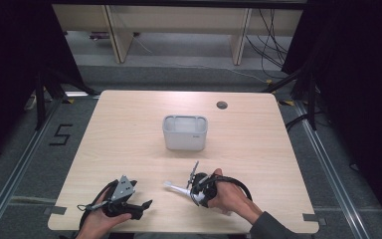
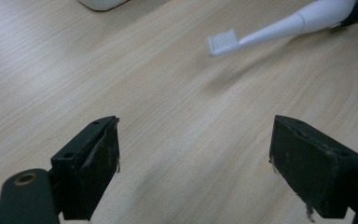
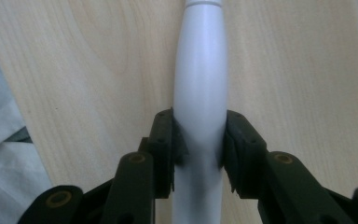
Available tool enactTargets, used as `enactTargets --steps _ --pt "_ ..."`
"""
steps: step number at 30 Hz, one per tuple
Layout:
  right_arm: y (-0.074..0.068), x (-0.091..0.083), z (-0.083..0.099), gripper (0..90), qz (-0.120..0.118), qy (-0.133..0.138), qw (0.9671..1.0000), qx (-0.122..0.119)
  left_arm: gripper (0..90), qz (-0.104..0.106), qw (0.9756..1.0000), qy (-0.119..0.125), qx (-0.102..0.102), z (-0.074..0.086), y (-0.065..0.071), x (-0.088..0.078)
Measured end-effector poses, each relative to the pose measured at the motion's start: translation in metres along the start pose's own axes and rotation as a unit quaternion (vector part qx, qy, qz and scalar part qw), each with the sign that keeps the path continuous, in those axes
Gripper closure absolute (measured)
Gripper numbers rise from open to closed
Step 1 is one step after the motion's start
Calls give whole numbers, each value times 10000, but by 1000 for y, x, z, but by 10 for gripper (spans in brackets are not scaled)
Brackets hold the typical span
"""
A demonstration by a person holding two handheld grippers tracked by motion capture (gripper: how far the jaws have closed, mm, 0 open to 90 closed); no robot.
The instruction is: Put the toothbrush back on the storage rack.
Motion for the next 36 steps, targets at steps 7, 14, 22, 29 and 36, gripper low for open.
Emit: enactTargets --steps 7,14,22,29,36 --pt "8 -23 7 667 111 383 9988 292 154 -41 10000 46 -27 0 -1 0" --pt "25 -47 7 667 271 992 9929 592 154 -45 9999 85 -88 0 0 1" --pt "46 -70 -6 667 304 1778 9779 1060 154 -59 9999 105 -61 -1 -1 1" --pt "65 -78 -13 667 381 2336 9627 1314 154 -25 9999 97 -95 -1 -1 1" --pt "87 -88 -23 667 355 2887 9395 1811 154 -40 9999 102 -90 -1 -1 0"
Point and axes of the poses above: each handheld gripper's, and its own axes: x roughly forward along the jaws, z roughly out of its underside, y roughly to its right, the point moved 7 cm from there along x, roughly forward along the jaws, and after that the axes turned 13 degrees about z, right-handed, at the moved point
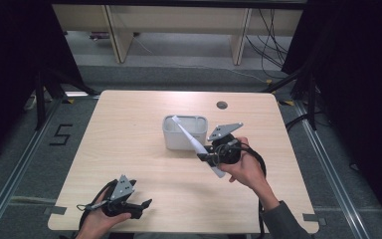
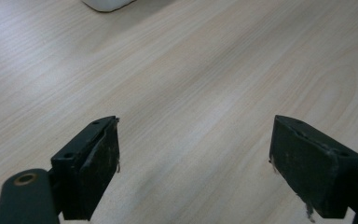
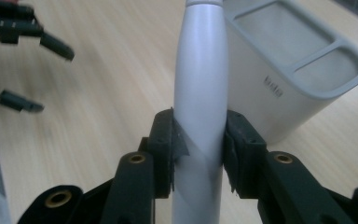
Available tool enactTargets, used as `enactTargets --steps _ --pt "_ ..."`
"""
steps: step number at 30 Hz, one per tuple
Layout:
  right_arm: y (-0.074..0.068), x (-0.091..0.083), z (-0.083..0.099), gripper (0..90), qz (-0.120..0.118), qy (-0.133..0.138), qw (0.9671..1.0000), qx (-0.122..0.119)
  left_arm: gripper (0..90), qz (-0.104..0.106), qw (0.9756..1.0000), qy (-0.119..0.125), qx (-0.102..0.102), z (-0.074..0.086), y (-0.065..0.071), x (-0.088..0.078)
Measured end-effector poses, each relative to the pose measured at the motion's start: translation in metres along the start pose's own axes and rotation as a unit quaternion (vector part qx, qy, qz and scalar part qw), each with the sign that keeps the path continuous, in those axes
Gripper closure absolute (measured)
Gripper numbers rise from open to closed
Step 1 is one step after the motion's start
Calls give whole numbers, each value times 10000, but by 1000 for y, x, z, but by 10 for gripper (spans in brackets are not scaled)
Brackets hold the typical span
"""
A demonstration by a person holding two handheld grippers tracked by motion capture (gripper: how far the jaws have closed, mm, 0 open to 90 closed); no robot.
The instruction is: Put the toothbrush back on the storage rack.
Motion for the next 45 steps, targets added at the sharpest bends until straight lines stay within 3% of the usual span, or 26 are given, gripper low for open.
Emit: enactTargets --steps 10,12,16,23,24,26,31,38,45 --pt "26 3 -26 667 140 576 9974 418 154 -2 10000 4 13 0 0 -1" --pt "28 4 -27 667 151 602 9973 405 154 4 10000 -2 -1 0 0 0" --pt "42 7 -38 667 324 838 9939 641 154 5 10000 -11 15 0 0 0" --pt "51 13 -49 667 344 1069 9905 795 154 -6 10000 2 -3 0 0 0" --pt "53 12 -51 667 372 1051 9901 857 154 -9 10000 -60 67 0 -1 -2" --pt "56 13 -58 667 355 1174 9873 1005 154 -5 10000 -51 58 0 -1 -2" --pt "61 17 -65 667 415 1228 9862 1029 154 -13 9999 -72 103 0 -2 -2" --pt "74 27 -78 667 560 1498 9810 1102 154 -16 9999 -42 92 0 -2 -2" --pt "82 38 -87 666 636 1602 9767 1276 154 -3 9999 -63 87 0 -2 -2"
Point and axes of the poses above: each handheld gripper's, and its own axes: x roughly forward along the jaws, z roughly out of its underside, y roughly to its right, the point moved 7 cm from there along x, roughly forward along the jaws, and after that the axes turned 13 degrees about z, right-handed, at the moved point
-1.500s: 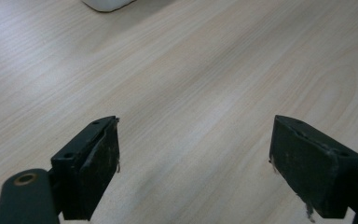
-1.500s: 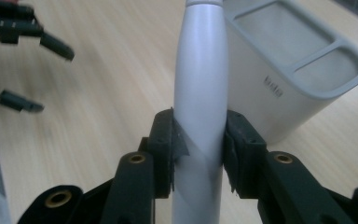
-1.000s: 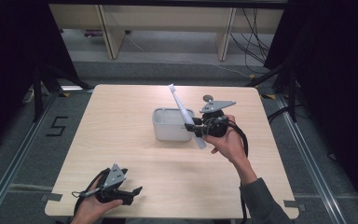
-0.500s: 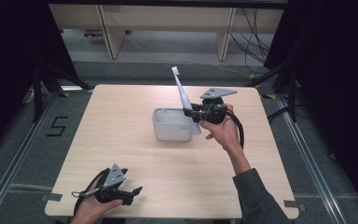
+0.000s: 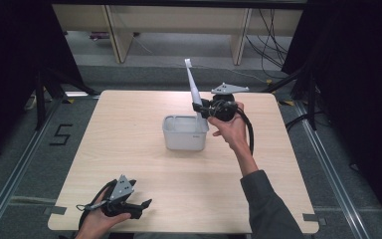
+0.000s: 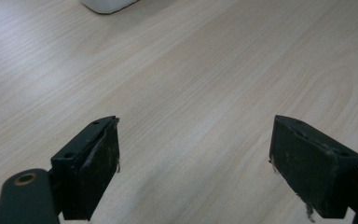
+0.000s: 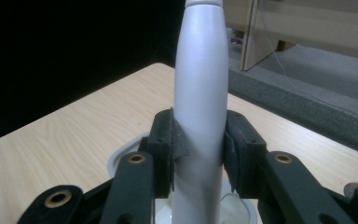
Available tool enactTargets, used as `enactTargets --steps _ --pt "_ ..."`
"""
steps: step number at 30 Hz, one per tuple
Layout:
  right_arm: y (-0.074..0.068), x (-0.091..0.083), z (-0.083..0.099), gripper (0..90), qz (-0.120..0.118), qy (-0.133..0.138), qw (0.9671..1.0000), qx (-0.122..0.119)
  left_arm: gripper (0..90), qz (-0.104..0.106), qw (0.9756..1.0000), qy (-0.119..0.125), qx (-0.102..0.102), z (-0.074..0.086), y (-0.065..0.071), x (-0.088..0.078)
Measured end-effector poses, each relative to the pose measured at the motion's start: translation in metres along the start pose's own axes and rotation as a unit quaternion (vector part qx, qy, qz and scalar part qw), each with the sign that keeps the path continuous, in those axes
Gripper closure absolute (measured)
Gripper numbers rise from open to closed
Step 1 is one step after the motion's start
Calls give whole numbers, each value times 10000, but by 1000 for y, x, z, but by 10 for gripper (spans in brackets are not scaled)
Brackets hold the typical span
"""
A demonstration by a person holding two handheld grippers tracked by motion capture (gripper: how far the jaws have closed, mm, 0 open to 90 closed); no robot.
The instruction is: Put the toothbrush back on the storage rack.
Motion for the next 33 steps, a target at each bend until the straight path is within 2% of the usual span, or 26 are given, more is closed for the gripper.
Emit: enactTargets --steps 2,3,4,5,9,11,12,15,16,17,19,20,21,23,25,26,28,29,30,32,33 --pt "1 3 -1 667 -16 79 10000 -35 154 -17 10000 12 -11 0 0 0" --pt "2 8 0 667 -5 67 9999 92 154 -24 10000 25 -13 0 0 0" --pt "2 8 0 667 -5 67 9999 92 154 40 10000 10 -22 0 1 0" --pt "5 13 0 667 60 103 9999 35 154 45 9999 103 -92 -1 2 1" --pt "8 19 3 666 148 115 9997 157 154 24 10000 -56 36 0 0 -1" --pt "11 22 3 666 150 152 9996 192 154 25 10000 40 -14 -1 1 0" --pt "13 24 3 667 190 195 9996 114 154 54 9999 94 -96 -1 2 1" --pt "14 28 5 666 202 171 9994 242 154 33 9999 90 -73 -1 2 1" --pt "13 29 5 666 218 193 9991 308 154 24 10000 2 -8 0 1 0" --pt "14 31 5 666 236 257 9989 308 154 20 10000 -61 40 0 0 -1" --pt "14 31 5 666 259 206 9989 329 154 19 10000 -42 35 0 0 -1" --pt "16 34 5 666 289 273 9990 193 154 12 10000 -6 -1 0 1 0" --pt "15 35 7 666 245 223 9990 291 154 15 10000 -29 28 0 0 -1" --pt "15 36 7 666 268 238 9990 278 154 38 9999 85 -71 -1 2 1" --pt "18 37 9 666 355 228 9989 207 154 28 10000 20 -7 0 1 -1" --pt "16 37 10 666 302 200 9988 322 154 32 10000 72 -50 -1 2 0" --pt "17 38 11 666 300 224 9988 306 154 3 10000 -12 -18 0 1 -1" --pt "17 39 11 666 318 267 9986 329 154 20 10000 52 -4 -1 1 0" --pt "14 39 13 666 244 230 9984 444 154 27 10000 55 -2 -1 2 0" --pt "15 41 14 665 263 294 9986 357 154 10 9999 117 -60 -1 2 1" --pt "14 41 15 665 262 300 9987 314 154 28 10000 40 -22 -1 2 0"
Point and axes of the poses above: each handheld gripper's, and its own axes: x roughly forward along the jaws, z roughly out of its underside, y roughly to its right, the point moved 7 cm from there along x, roughly forward along the jaws, and after that the axes turned 13 degrees about z, right-handed, at the moved point
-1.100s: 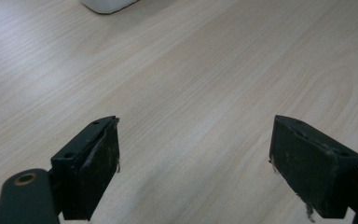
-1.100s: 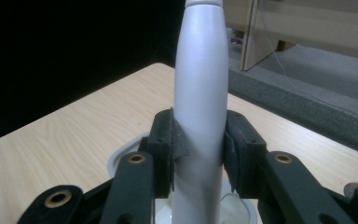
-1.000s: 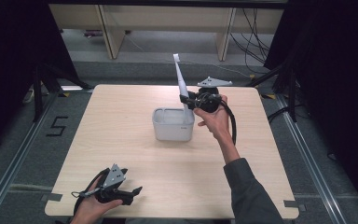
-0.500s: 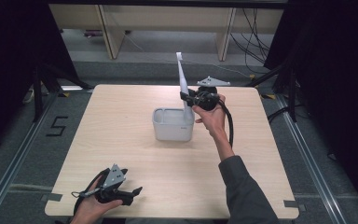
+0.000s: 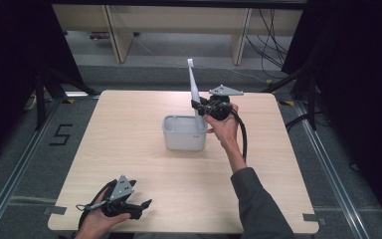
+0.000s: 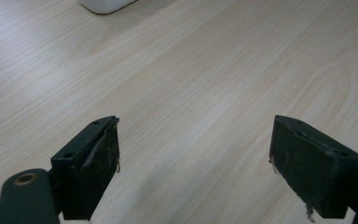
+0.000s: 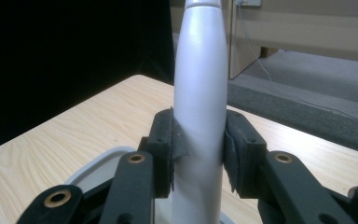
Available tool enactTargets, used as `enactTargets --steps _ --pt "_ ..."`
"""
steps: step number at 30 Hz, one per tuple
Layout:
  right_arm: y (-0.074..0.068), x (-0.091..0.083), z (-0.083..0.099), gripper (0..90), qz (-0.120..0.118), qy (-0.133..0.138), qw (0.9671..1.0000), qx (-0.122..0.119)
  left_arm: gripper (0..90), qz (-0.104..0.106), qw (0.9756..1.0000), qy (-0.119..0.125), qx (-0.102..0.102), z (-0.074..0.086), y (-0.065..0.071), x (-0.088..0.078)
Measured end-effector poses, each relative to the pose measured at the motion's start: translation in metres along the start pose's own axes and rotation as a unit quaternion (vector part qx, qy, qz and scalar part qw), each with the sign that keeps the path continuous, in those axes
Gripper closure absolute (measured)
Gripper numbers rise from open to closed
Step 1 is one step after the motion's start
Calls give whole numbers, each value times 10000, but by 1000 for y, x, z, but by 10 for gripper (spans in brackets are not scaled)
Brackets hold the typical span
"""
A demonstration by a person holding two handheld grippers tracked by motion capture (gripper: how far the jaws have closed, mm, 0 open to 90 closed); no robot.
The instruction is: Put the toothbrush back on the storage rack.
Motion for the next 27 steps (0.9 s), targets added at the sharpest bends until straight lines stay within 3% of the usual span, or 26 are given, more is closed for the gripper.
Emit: enactTargets --steps 4,8,10,12,13,15,19,20,21,25,27 --pt "-1 0 6 665 11 -98 9999 137 154 49 10000 19 -46 0 1 1" --pt "0 0 8 665 16 -72 10000 66 154 38 10000 35 -46 0 1 1" --pt "-1 0 10 665 34 -25 10000 80 154 -28 10000 -58 57 0 -1 -1" --pt "-1 0 12 665 -2 -65 10000 30 154 -5 10000 -17 -10 0 1 0" --pt "-1 1 13 665 -28 -51 10000 -7 154 14 10000 -41 74 0 -1 0" --pt "-1 0 16 664 4 -100 9999 77 154 36 10000 35 -50 0 1 1" --pt "0 -2 20 664 20 -122 9998 128 154 11 10000 -51 77 0 -1 0" --pt "2 -2 21 664 51 -51 10000 18 154 30 9999 87 -46 0 2 2" --pt "2 -2 21 664 51 -51 10000 18 154 15 9999 -85 62 1 -1 0" --pt "0 -5 23 664 11 -94 9999 -34 154 -13 10000 8 30 0 0 1" --pt "1 -7 24 664 74 -85 9999 -97 154 9 9999 -89 73 1 -1 0"
Point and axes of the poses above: each handheld gripper's, and its own axes: x roughly forward along the jaws, z roughly out of its underside, y roughly to its right, the point moved 7 cm from there along x, roughly forward along the jaws, and after that the axes turned 13 degrees about z, right-handed, at the moved point
